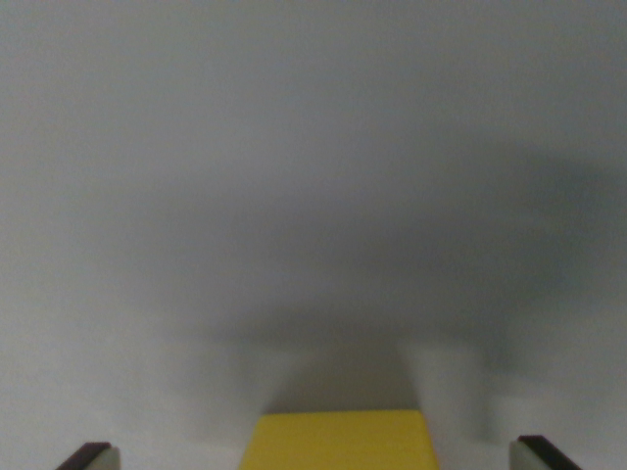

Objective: Pick yellow cube

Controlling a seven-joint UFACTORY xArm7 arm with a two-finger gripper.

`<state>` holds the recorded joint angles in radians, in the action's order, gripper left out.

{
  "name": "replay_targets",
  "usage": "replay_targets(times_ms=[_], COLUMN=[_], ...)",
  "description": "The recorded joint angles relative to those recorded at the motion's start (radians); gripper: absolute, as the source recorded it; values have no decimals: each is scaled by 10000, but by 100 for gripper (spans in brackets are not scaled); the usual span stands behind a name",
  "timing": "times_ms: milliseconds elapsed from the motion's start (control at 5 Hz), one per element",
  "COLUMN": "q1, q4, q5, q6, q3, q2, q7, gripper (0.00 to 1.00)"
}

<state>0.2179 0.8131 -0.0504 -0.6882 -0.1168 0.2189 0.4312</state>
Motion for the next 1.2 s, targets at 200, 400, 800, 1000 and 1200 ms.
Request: replay_targets(times_ms=[200, 400, 800, 1000, 1200], q1=[0, 40, 66, 66, 78], q4=[0, -164, -272, -272, -323], q5=[0, -4, -7, -7, -8], q6=[0, 177, 293, 293, 349], q3=[0, -32, -53, -53, -63], q2=[0, 47, 77, 77, 92], q7=[0, 88, 146, 146, 174], gripper=[0, 0, 0, 0, 0])
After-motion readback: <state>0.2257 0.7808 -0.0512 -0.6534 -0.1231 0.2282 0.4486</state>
